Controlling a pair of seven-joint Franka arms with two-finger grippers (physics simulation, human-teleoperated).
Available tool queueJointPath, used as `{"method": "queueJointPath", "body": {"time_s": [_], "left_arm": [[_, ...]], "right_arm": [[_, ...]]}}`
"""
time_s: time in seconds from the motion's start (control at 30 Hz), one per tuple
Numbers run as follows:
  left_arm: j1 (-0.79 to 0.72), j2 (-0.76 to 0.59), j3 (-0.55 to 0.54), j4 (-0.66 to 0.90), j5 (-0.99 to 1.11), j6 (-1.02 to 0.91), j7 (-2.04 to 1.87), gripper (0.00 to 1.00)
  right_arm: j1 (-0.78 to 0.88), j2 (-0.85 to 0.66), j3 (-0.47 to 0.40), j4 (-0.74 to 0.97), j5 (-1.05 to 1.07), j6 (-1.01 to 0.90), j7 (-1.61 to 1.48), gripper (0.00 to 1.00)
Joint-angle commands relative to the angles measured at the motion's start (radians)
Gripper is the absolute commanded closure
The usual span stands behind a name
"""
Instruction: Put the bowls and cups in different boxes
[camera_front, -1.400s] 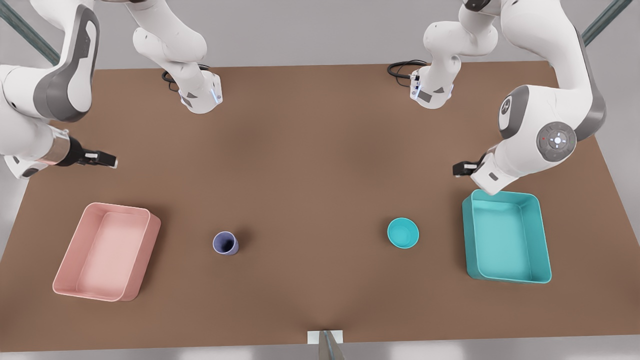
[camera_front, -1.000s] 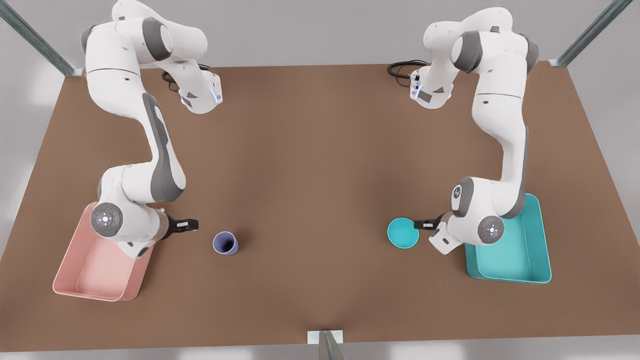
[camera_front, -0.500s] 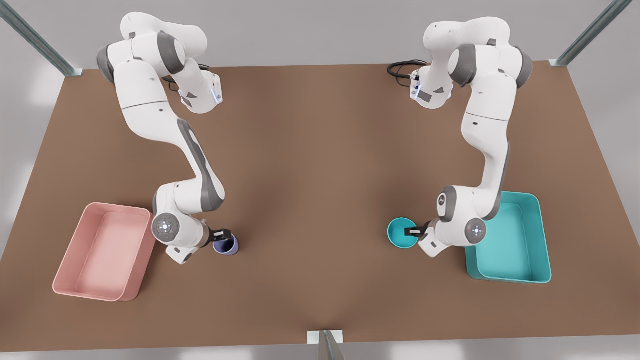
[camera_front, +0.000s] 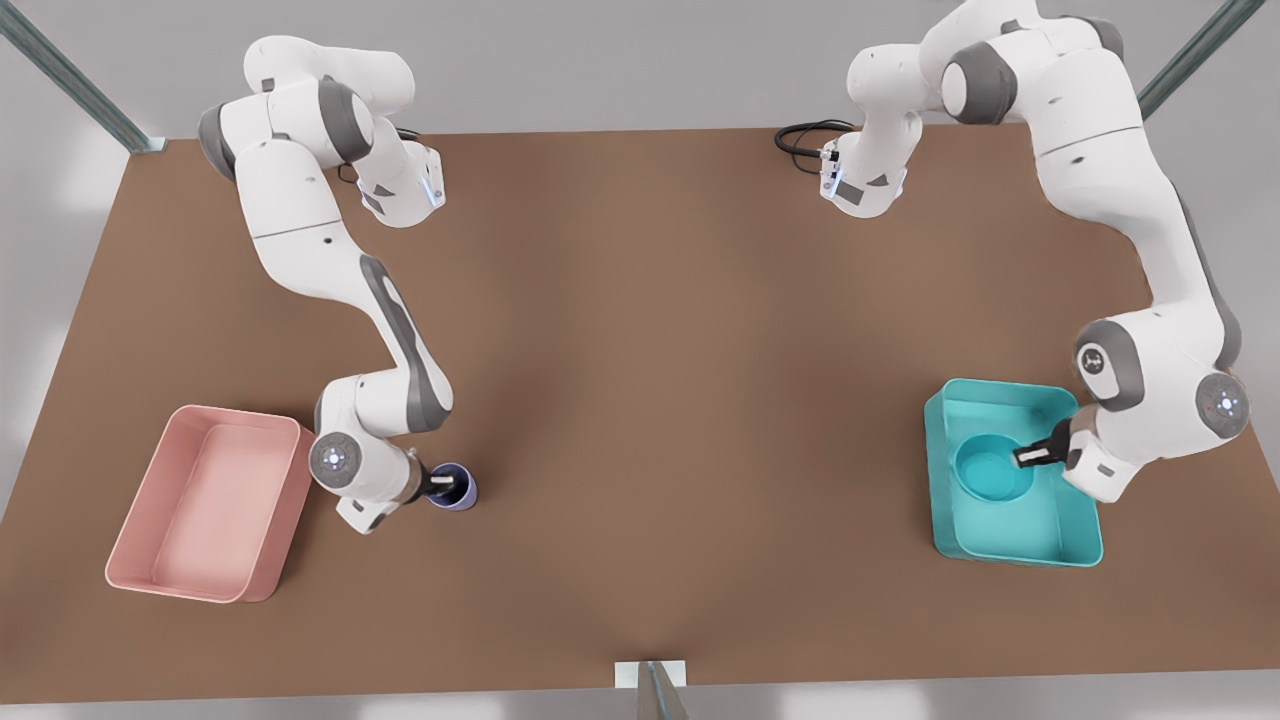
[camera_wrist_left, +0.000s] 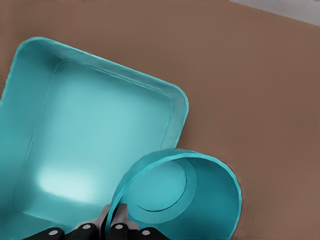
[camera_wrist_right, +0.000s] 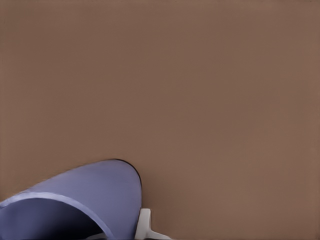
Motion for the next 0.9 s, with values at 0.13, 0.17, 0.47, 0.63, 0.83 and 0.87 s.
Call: {"method": "queueJointPath", "body": {"time_s": [0.13, 0.17, 0.47, 0.63, 0.83, 0.87], "left_arm": [[0.011, 0.063, 0.066, -0.045, 0.013, 0.066, 0.056, 0.79], [0.015, 0.092, 0.066, -0.054, 0.013, 0.086, 0.055, 0.79], [0.037, 0.223, 0.058, -0.051, 0.005, 0.225, 0.055, 0.0], [0.051, -0.03, 0.063, -0.041, 0.157, -0.052, 0.051, 0.0], [-0.04, -0.306, -0.296, -0.039, 0.208, -0.253, 0.01, 0.0], [-0.066, -0.291, -0.298, -0.014, 0.217, -0.321, -0.008, 0.0]], "right_arm": [[-0.059, -0.078, -0.001, 0.053, -0.022, -0.026, -0.006, 0.79], [-0.082, -0.141, -0.008, 0.053, -0.025, -0.074, -0.017, 0.79], [-0.315, -0.164, -0.159, 0.111, -0.068, -0.167, -0.65, 0.79], [-0.401, -0.072, -0.158, 0.116, -0.064, -0.126, -0.68, 0.79], [-0.399, 0.023, -0.156, 0.114, -0.059, -0.035, -0.666, 0.79], [-0.399, 0.029, -0.156, 0.114, -0.058, -0.035, -0.664, 0.79]]}}
